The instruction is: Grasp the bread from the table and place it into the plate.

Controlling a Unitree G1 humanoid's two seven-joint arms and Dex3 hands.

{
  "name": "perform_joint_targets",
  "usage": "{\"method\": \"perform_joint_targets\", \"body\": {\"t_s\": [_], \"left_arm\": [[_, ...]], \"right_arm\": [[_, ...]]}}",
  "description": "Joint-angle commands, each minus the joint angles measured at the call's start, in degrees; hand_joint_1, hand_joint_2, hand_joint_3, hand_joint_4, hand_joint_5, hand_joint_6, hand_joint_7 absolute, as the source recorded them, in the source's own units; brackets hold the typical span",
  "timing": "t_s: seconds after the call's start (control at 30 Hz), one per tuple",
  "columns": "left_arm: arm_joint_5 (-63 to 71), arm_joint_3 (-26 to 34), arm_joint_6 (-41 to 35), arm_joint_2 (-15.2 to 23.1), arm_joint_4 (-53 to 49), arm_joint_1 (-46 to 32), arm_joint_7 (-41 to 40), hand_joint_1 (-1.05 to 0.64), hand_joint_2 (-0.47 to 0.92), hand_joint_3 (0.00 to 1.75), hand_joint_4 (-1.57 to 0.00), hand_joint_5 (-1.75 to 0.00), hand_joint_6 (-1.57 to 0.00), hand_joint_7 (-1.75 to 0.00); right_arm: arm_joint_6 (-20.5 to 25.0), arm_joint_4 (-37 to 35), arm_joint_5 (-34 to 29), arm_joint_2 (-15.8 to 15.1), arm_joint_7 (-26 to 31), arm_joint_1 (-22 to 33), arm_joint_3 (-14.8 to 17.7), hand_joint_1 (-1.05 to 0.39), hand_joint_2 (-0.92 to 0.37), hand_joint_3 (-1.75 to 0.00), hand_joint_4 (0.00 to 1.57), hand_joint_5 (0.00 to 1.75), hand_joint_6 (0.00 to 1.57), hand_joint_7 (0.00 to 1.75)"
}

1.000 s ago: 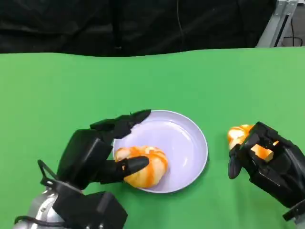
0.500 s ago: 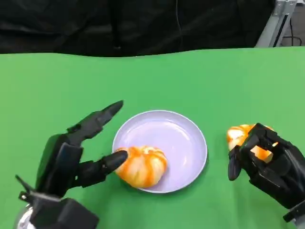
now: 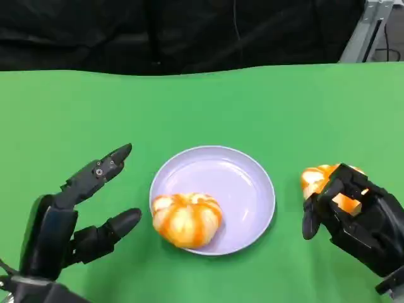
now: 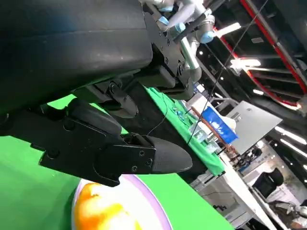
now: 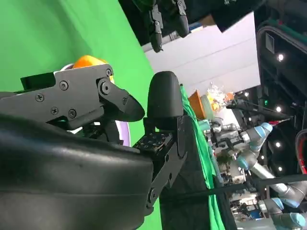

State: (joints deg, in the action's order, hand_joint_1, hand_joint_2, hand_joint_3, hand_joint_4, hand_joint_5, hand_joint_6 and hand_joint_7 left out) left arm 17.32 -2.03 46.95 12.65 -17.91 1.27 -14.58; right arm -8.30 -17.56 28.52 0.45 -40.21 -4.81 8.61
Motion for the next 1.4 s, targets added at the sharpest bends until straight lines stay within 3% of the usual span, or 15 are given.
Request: {"method": "perform_joint_targets", "body": {"t_s": [0.03, 0.6, 0.73, 0.87, 1.03, 1.13, 1.2, 1.33, 1.4], "left_arm": [[-2.08, 2.14, 3.93, 0.54, -2.91, -1.09, 0.13, -0.63, 0.92, 0.37, -0.74, -0.02, -0.58, -0.01], [-20.72, 3.46, 9.30, -0.79, -6.17, -3.31, 12.89, -0.52, 0.92, 0.34, -0.76, -0.01, -0.58, 0.00], [-33.61, 2.13, 3.80, -2.28, -2.56, -4.73, 21.48, -0.25, 0.92, 0.13, -0.75, 0.00, -0.61, -0.01], [-38.88, 3.03, -1.36, -3.49, 0.52, -5.87, 26.47, -0.10, 0.92, 0.11, -0.73, 0.00, -0.63, -0.02], [-38.15, 4.42, -4.78, -5.28, 2.77, -6.48, 28.06, -0.01, 0.92, 0.17, -0.73, 0.00, -0.67, -0.03], [-34.84, 5.15, -5.24, -6.72, 3.16, -6.52, 27.09, 0.02, 0.92, 0.23, -0.82, -0.04, -0.74, -0.05], [-32.58, 5.35, -4.97, -7.78, 2.86, -6.37, 26.50, 0.05, 0.92, 0.28, -0.88, -0.05, -0.86, -0.07], [-31.07, 6.12, -5.08, -8.76, 2.89, -6.30, 26.49, 0.06, 0.92, 0.29, -0.90, -0.05, -0.91, -0.07], [-26.88, 5.81, -4.67, -8.98, 1.88, -6.00, 25.32, 0.04, 0.92, 0.36, -0.98, -0.10, -1.05, -0.15]], "right_arm": [[-0.37, -0.44, 0.48, -0.81, -0.45, -0.39, 0.83, -0.05, -0.90, -0.73, 0.68, 1.75, 0.63, 1.44], [1.01, -0.57, 1.26, -1.37, -1.07, -0.70, 1.28, -0.04, -0.90, -0.77, 0.68, 1.75, 0.64, 1.43], [0.63, -0.47, 0.81, -1.48, -1.07, -0.68, 1.20, -0.04, -0.90, -0.77, 0.68, 1.75, 0.63, 1.43], [0.74, -0.31, 0.93, -1.48, -1.09, -0.72, 1.24, -0.04, -0.90, -0.77, 0.67, 1.75, 0.62, 1.45], [1.10, -0.20, 1.08, -1.51, -1.09, -0.86, 1.22, -0.04, -0.88, -0.79, 0.67, 1.75, 0.62, 1.46], [1.21, -0.02, 1.05, -1.47, -0.83, -0.85, 1.22, -0.04, -0.88, -0.80, 0.68, 1.75, 0.62, 1.46], [1.33, 0.15, 1.10, -1.39, -0.70, -0.75, 1.21, -0.03, -0.88, -0.80, 0.69, 1.75, 0.62, 1.46], [1.34, 0.19, 1.11, -1.37, -0.69, -0.73, 1.22, -0.03, -0.89, -0.80, 0.69, 1.75, 0.62, 1.46], [1.77, 0.34, 1.26, -1.46, -0.65, -0.72, 1.25, -0.03, -0.89, -0.80, 0.68, 1.75, 0.62, 1.46]]}}
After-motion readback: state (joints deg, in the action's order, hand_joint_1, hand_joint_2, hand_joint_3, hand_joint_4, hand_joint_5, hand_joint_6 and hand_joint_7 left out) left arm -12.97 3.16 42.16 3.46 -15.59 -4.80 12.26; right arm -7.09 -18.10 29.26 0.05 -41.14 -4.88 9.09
